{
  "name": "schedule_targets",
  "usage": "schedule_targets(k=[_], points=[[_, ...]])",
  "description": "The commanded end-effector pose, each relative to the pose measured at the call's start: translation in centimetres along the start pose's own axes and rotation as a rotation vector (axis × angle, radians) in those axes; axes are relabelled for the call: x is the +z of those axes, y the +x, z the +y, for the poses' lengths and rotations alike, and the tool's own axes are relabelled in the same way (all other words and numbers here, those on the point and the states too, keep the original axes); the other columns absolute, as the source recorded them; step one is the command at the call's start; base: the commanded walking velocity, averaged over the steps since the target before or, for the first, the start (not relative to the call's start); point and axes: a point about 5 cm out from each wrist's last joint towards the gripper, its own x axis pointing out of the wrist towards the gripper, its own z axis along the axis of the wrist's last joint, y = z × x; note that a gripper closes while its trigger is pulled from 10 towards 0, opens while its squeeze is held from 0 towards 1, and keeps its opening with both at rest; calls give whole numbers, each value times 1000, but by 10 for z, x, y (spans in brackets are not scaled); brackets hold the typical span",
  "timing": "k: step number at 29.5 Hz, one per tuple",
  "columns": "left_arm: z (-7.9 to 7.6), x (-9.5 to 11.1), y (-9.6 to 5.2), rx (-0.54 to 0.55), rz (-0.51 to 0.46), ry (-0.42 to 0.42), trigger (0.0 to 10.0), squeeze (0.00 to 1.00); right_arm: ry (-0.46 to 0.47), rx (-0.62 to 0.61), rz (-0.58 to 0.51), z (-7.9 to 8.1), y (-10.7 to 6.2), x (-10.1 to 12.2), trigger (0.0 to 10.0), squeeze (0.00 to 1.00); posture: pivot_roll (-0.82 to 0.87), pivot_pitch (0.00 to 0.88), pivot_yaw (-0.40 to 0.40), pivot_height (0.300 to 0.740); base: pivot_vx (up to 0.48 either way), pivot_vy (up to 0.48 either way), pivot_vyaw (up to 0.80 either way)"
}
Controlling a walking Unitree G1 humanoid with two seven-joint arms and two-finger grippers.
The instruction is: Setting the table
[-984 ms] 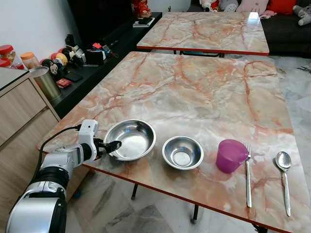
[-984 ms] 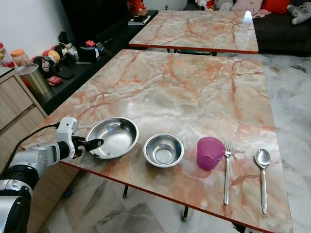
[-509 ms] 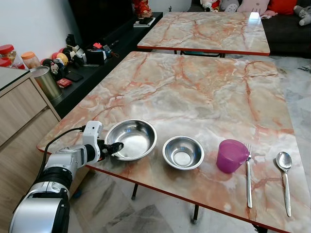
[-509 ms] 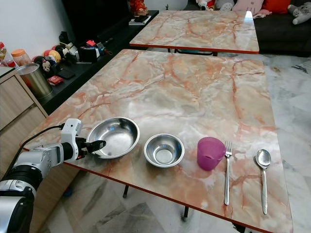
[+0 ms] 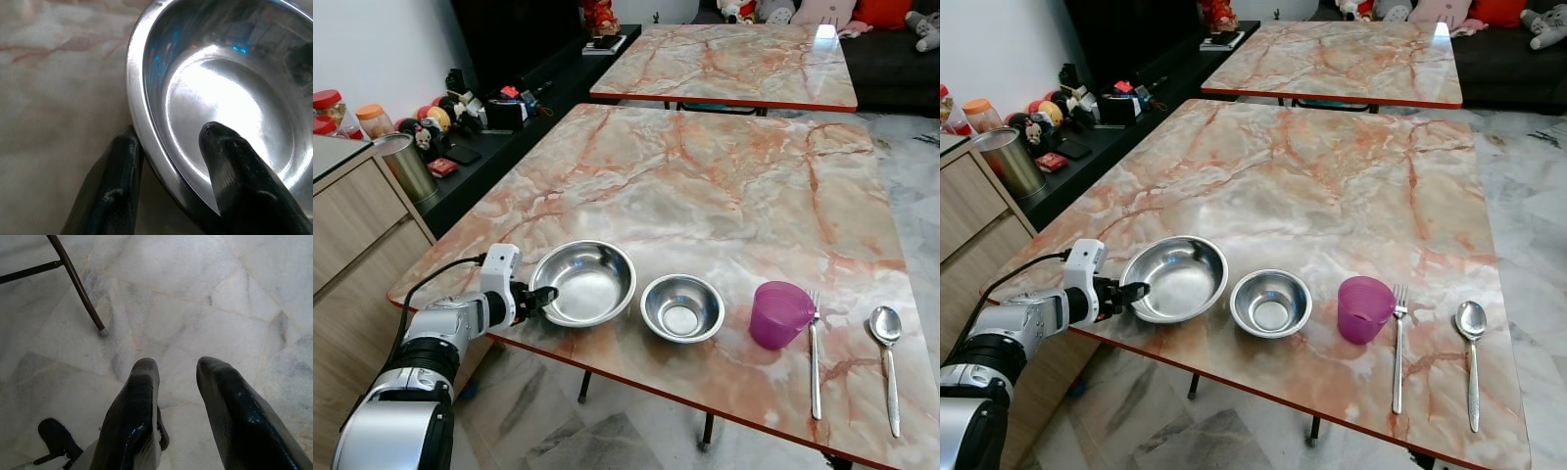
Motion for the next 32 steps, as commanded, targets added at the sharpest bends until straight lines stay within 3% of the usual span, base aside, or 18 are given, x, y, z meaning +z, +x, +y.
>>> schedule_targets(k=[1, 19, 32], points=[[2, -4, -2, 9, 28, 18, 0, 0, 4, -5, 13, 1, 0, -3, 10000, 0, 11, 51, 88, 740, 0, 0, 0], [4, -4, -3, 30, -14, -7, 0, 0, 0, -5, 17, 0, 0, -4, 10000, 0, 8, 35, 87, 740, 0, 0, 0], [16, 13, -9, 100, -208, -209, 0, 0, -2, -4, 16, 0, -1, -4, 10000, 0, 5, 33, 83, 740, 0, 0, 0]])
